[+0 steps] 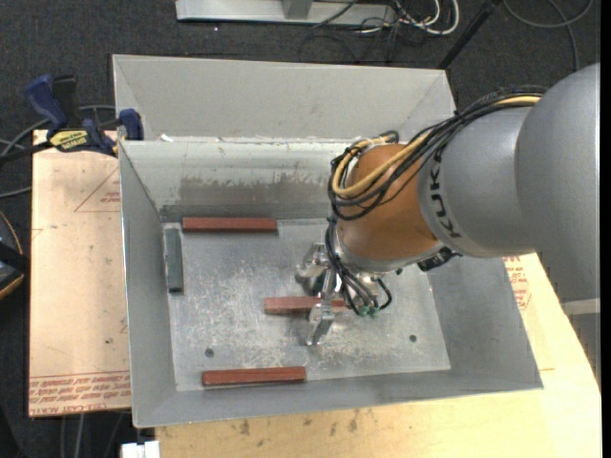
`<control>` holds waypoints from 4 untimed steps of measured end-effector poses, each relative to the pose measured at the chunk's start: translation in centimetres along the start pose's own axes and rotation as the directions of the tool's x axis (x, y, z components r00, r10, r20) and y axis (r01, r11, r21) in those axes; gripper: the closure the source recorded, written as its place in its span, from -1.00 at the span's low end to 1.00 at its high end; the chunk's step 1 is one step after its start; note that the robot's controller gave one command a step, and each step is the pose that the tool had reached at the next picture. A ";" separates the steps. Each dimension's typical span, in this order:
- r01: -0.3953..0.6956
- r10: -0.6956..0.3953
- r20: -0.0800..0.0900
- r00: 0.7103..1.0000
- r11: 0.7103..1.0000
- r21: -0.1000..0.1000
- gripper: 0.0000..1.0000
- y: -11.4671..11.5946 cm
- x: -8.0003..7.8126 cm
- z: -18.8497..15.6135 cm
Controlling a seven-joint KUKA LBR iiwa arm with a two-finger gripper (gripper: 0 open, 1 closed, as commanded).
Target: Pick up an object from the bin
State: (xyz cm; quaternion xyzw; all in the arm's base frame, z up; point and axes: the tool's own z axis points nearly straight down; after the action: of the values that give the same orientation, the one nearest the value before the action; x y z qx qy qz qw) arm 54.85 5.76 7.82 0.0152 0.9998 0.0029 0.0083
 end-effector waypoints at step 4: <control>-0.035 0.035 0.001 0.999 0.999 0.001 1.00 1.9 0.0 0.0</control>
Offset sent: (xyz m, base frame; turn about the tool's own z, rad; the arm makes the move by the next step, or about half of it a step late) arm -0.0059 0.0141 -0.0082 -0.0534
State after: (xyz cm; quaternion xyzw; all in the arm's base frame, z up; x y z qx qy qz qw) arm 54.89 7.64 7.85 0.0325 0.9994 0.0025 0.0088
